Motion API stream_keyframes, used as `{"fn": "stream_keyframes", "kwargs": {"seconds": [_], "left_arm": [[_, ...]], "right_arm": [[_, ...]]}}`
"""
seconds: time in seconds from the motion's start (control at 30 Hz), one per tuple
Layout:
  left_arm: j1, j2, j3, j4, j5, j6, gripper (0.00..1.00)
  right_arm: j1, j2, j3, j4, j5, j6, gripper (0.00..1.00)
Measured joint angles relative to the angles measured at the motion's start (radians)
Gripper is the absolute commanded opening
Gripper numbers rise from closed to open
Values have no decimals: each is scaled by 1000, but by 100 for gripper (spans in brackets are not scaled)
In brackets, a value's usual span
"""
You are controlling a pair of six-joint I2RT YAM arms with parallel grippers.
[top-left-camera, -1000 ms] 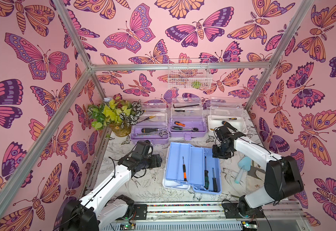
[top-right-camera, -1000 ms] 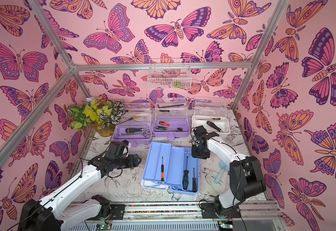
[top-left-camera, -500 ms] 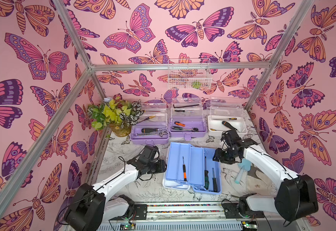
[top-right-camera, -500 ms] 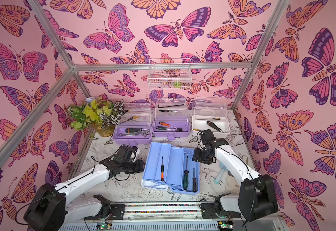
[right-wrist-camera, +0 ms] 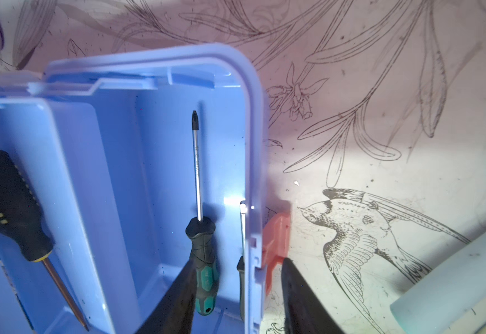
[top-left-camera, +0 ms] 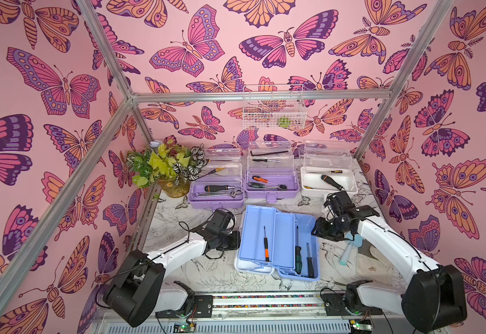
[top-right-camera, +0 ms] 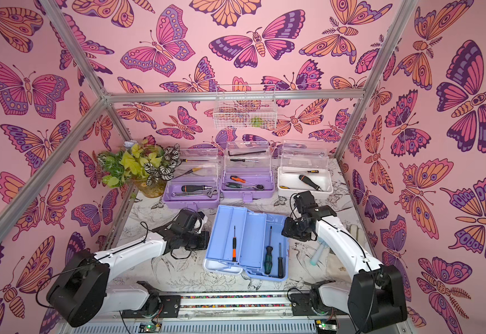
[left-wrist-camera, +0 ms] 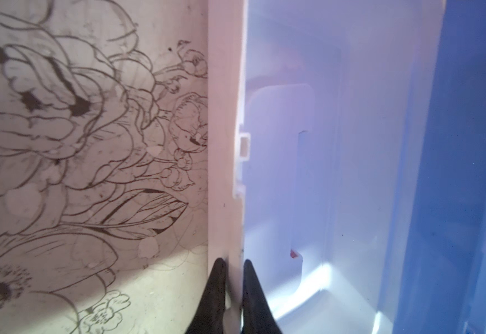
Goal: Close toolboxes
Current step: Close the toolbox lid.
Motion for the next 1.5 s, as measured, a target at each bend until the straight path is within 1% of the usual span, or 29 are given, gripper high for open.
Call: {"fn": "stream_keyframes", "kwargs": {"seconds": [0.1,0.23,0.5,0.63,0.77,0.87,0.97,1.07,1.17,1.23,1.5], "left_arm": [[0,-18,17,-47,-35,16,0],[0,-90,43,-127,-96,34,0],[22,-231,48,-222,-196,53,0],[36,-268,51,-278,-233,60,0],[46,-309,63,-328,-269,64,0],[50,-337,68,-356,-293,68,0],[55,-351,79,-383,-311,71,0],[56,-355,96,-403,-321,79,0],[57,-355,114,-417,-326,83,0],[61,-355,126,-425,-330,86,0],[61,-355,180,-470,-345,89,0]], "right_arm": [[-10,-13,0,-1,6,0,46],[-11,-13,0,2,19,-3,41],[-2,-6,-7,71,-7,7,32],[37,16,-14,116,-17,27,28],[83,50,-16,158,-23,56,22],[134,66,-17,200,-29,87,21],[178,101,-17,243,-35,112,19],[205,144,-17,275,-42,131,15],[216,165,-14,312,-56,142,14],[217,174,-14,332,-68,150,11],[239,212,11,369,-76,158,10]]}}
